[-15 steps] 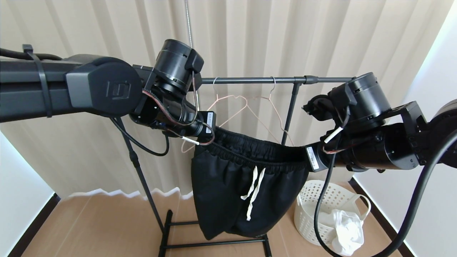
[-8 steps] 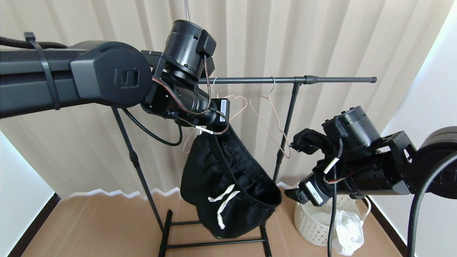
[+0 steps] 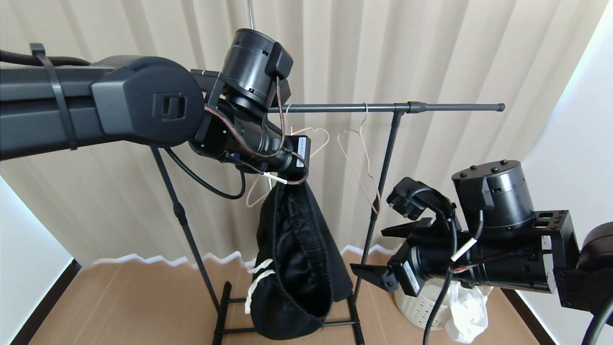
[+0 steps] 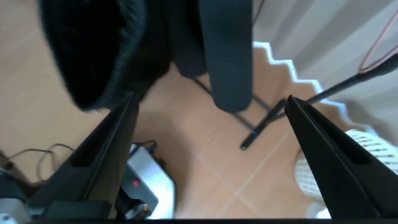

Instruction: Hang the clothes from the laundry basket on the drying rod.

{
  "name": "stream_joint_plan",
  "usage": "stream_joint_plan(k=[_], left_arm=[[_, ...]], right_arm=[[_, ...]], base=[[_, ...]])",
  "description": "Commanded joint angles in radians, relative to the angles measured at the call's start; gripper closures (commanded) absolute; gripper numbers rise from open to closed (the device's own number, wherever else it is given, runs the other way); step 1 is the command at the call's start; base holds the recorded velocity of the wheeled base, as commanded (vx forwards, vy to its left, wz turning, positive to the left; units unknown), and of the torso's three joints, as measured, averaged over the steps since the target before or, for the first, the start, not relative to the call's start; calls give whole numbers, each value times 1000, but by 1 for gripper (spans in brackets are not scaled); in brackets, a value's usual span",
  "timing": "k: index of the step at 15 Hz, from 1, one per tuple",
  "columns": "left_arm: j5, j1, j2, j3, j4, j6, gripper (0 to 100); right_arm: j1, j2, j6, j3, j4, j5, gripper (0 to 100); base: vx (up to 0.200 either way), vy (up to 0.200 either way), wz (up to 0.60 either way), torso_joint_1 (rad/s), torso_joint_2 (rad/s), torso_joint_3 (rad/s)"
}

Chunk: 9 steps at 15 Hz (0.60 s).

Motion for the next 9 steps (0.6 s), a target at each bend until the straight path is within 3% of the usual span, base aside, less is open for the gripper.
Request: stream_joint_plan(k=[1,4,9], left_arm=[[1,-7,-3,0,0,-1,100],[-1,-25,-2,-1,0,-1,100],[1,-64,-17,3,0,1,100]], right_arm=[[20,36,28,0,-24,-3,0],[8,110,32,-2,-91,-5,0],[-66,164,31,-20,-96,-6,0]], base=[[0,0,0,0,0,0],[0,0,0,0,0,0],[0,0,0,0,0,0]])
